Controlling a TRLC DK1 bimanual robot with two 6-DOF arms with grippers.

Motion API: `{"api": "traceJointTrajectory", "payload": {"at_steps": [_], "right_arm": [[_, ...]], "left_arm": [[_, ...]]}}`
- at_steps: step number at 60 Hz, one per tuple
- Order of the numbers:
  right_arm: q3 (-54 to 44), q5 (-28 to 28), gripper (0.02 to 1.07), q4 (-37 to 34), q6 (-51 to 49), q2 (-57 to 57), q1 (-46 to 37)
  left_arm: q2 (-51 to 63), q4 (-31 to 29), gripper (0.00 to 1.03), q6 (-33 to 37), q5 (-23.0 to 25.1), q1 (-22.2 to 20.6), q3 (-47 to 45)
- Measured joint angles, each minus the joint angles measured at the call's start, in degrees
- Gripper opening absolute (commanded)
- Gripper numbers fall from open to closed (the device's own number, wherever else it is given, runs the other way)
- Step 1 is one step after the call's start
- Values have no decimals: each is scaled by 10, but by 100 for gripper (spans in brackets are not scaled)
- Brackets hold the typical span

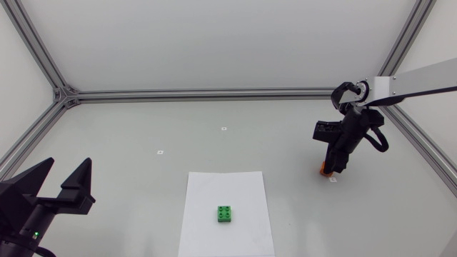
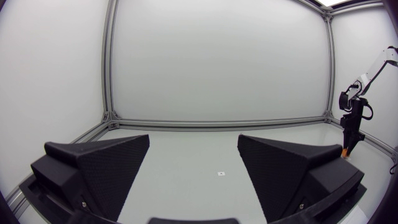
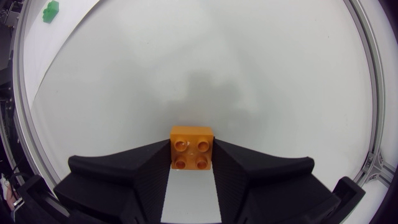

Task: Pick up the orange 2x2 brick with the right arm and stack it on top of the green 2x2 brick in the center

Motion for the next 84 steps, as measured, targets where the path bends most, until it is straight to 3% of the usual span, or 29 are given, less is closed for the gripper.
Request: {"api": "traceJointTrajectory", "payload": {"at_steps": [17, 38, 65, 84], "right_arm": [[-41, 1, 19, -11, 0, -135, 57], [-104, 2, 19, -33, 73, -246, 241], [-97, 20, 19, -42, 217, -216, 461], [-58, 35, 19, -43, 248, -152, 512]], "left_arm": [[0, 0, 99, 0, 0, 0, 0], [0, 0, 99, 0, 0, 0, 0], [0, 0, 99, 0, 0, 0, 0], [0, 0, 99, 0, 0, 0, 0]]}}
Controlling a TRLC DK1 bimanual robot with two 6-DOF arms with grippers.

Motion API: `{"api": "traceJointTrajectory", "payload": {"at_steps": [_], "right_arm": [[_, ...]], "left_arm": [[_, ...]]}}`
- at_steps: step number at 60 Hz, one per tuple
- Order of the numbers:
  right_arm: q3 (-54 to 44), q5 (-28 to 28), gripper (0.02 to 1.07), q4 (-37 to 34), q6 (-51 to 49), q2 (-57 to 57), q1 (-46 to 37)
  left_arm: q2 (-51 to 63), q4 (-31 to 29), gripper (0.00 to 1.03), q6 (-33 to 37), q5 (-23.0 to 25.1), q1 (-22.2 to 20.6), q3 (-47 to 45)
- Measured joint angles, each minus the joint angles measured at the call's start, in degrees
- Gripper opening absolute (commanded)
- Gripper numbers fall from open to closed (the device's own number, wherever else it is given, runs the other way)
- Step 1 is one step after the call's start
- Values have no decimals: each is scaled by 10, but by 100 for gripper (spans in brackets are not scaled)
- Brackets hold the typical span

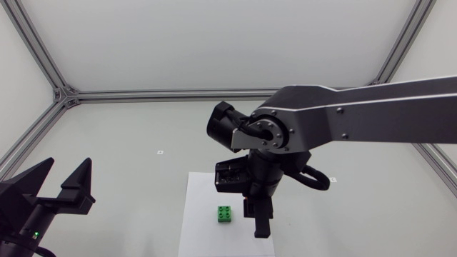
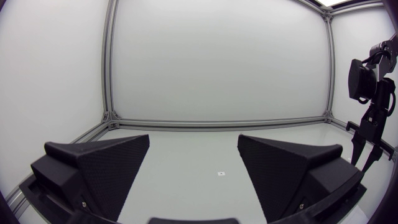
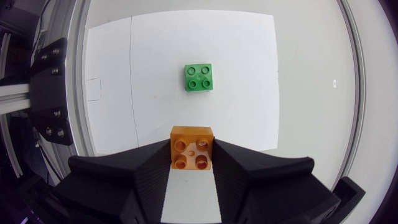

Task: Pick up the orange 2x2 brick with the right arm and stack it on top of the green 2x2 brick in the center

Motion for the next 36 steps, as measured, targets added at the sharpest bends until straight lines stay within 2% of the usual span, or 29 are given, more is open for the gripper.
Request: {"api": "traceJointTrajectory", "payload": {"at_steps": [36], "right_arm": [[59, -3, 19, 2, 3, 56, 29]], "left_arm": [[0, 0, 99, 0, 0, 0, 0]]}}
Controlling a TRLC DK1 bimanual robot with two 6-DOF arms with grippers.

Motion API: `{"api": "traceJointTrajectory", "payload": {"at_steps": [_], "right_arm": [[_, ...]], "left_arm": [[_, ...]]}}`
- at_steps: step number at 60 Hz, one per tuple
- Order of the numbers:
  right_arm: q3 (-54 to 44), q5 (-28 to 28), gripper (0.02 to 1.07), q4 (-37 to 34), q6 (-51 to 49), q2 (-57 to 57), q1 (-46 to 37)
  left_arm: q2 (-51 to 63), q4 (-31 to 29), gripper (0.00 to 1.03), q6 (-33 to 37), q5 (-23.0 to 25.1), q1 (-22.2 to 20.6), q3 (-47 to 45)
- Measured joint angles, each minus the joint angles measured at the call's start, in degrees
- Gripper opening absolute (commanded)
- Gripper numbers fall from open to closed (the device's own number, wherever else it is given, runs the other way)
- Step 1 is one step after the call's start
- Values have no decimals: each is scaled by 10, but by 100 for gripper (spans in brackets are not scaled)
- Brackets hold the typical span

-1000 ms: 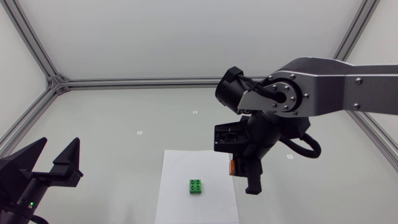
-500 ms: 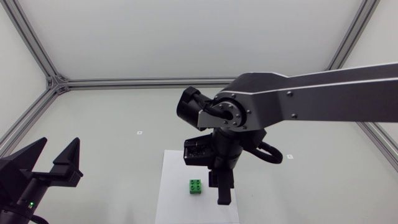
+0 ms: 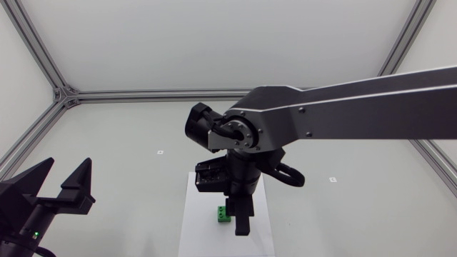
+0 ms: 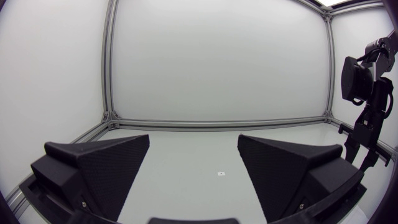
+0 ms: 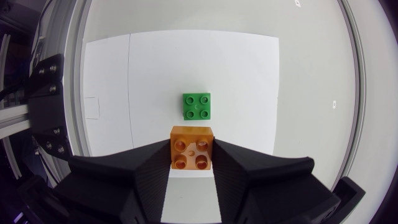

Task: Pick up the orange 2x2 brick with the right arm and stack it on top of the green 2x2 brick in the center

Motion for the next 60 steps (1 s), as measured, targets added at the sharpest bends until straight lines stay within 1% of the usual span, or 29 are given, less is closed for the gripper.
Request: {"api": "traceJointTrajectory", "payload": {"at_steps": [41, 60], "right_arm": [[51, 0, 19, 9, 0, 64, 18], [51, 0, 19, 11, 0, 76, 19]], "left_arm": [[0, 0, 99, 0, 0, 0, 0], [0, 0, 99, 0, 0, 0, 0]]}}
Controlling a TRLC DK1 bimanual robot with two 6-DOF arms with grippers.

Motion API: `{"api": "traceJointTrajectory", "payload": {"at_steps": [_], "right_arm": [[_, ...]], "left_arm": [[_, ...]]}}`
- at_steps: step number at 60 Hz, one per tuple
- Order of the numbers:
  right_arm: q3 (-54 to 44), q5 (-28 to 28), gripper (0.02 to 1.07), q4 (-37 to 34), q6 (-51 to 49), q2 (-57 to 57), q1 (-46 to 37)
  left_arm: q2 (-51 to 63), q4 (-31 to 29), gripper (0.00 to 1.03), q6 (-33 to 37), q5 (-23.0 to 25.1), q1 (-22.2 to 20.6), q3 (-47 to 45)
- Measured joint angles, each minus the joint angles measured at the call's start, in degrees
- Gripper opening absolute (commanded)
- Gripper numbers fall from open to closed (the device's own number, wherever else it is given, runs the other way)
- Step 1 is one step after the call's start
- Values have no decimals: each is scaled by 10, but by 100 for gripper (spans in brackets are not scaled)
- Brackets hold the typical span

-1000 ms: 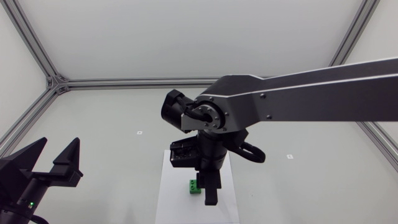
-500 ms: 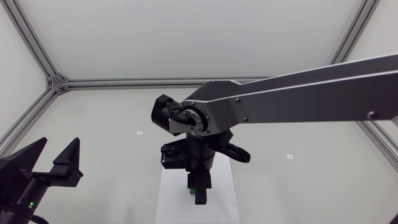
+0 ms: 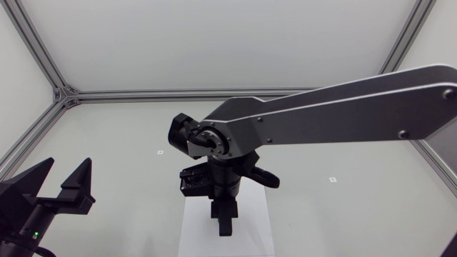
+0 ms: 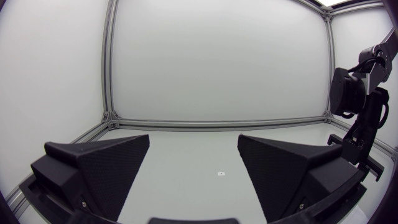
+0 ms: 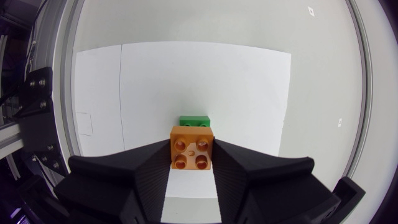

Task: Pick up the orange 2x2 brick with the right arm and stack it on top of the green 2x2 brick in the center

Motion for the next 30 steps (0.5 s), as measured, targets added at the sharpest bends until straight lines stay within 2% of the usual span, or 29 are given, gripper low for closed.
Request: {"api": "traceJointTrajectory", "payload": {"at_steps": [30], "right_arm": [[0, 0, 19, 15, 0, 10, -1]], "left_arm": [[0, 0, 99, 0, 0, 0, 0]]}}
